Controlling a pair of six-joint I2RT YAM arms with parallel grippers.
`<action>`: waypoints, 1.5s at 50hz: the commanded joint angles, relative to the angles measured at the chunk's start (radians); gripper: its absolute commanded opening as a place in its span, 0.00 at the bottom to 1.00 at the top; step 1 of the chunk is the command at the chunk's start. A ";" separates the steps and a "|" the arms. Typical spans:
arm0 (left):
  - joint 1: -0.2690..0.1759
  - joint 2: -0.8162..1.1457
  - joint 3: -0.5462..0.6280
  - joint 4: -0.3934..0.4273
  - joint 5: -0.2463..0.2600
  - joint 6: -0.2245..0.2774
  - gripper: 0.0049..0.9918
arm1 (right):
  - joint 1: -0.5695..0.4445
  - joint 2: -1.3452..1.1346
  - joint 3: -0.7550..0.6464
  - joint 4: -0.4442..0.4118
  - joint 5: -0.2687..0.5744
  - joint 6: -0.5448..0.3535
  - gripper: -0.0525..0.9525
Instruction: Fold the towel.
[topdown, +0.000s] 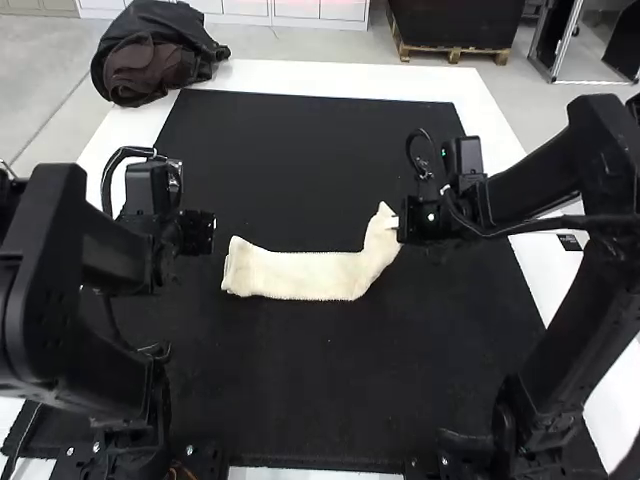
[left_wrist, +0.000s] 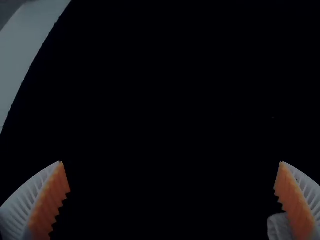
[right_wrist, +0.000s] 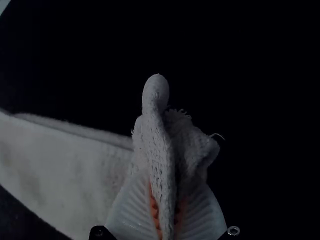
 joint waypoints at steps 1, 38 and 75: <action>0.025 0.008 0.028 0.017 -0.053 -0.010 0.97 | 0.055 -0.012 0.031 0.007 -0.017 0.037 0.03; 0.108 0.037 0.019 0.028 -0.047 0.001 0.97 | 0.298 0.129 0.142 0.076 0.009 0.138 0.03; 0.203 0.038 -0.016 0.086 -0.021 0.042 0.97 | 0.497 0.267 0.291 0.137 0.027 0.231 0.03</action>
